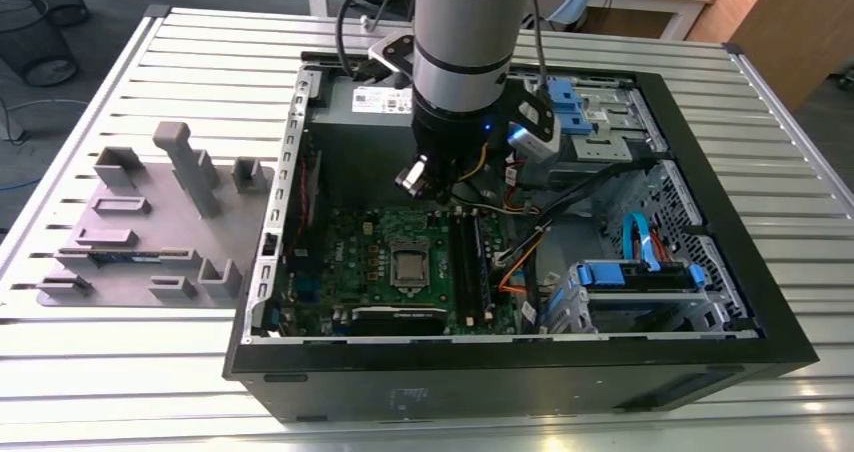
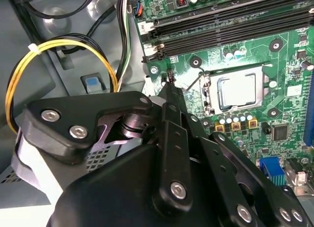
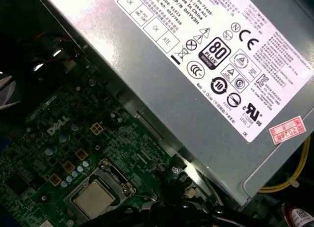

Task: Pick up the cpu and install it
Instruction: 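Install the first cpu locking lever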

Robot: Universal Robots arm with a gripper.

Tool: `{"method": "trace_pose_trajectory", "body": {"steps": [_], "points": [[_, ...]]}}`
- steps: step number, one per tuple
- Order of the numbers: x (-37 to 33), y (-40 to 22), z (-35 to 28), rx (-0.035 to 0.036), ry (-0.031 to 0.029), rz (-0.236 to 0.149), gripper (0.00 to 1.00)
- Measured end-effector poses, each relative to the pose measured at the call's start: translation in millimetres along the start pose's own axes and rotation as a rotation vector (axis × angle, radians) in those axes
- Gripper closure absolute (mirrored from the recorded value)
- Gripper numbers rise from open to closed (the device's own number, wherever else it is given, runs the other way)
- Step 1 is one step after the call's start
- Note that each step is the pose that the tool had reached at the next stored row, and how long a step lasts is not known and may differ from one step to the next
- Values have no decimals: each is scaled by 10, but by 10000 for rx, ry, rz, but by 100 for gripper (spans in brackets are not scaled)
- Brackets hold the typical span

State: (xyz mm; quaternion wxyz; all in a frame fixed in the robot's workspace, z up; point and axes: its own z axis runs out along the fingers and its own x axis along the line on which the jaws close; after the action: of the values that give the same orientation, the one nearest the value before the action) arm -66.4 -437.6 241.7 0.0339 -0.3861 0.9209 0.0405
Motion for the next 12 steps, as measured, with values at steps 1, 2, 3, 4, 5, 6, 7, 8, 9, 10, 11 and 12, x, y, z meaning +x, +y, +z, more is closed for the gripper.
{"method": "trace_pose_trajectory", "body": {"steps": [1, 2, 3, 4, 5, 6, 7, 8, 9, 10, 11, 12], "points": [[3, -2, 0, 7, 7, -1, 89], [7, -5, -1, 13, 12, -1, 89], [12, -9, -1, 17, 17, -1, 89], [19, -15, -2, 21, 21, -1, 89], [26, -20, -3, 25, 25, -1, 89], [35, -28, -4, 29, 29, -2, 89], [44, -33, -5, 34, 33, -2, 89], [53, -37, -6, 41, 41, -1, 89], [60, -40, -7, 47, 47, -1, 89], [67, -43, -8, 53, 53, -2, 89], [75, -46, -8, 58, 58, -4, 89], [85, -54, -9, 59, 59, -4, 89]]}}
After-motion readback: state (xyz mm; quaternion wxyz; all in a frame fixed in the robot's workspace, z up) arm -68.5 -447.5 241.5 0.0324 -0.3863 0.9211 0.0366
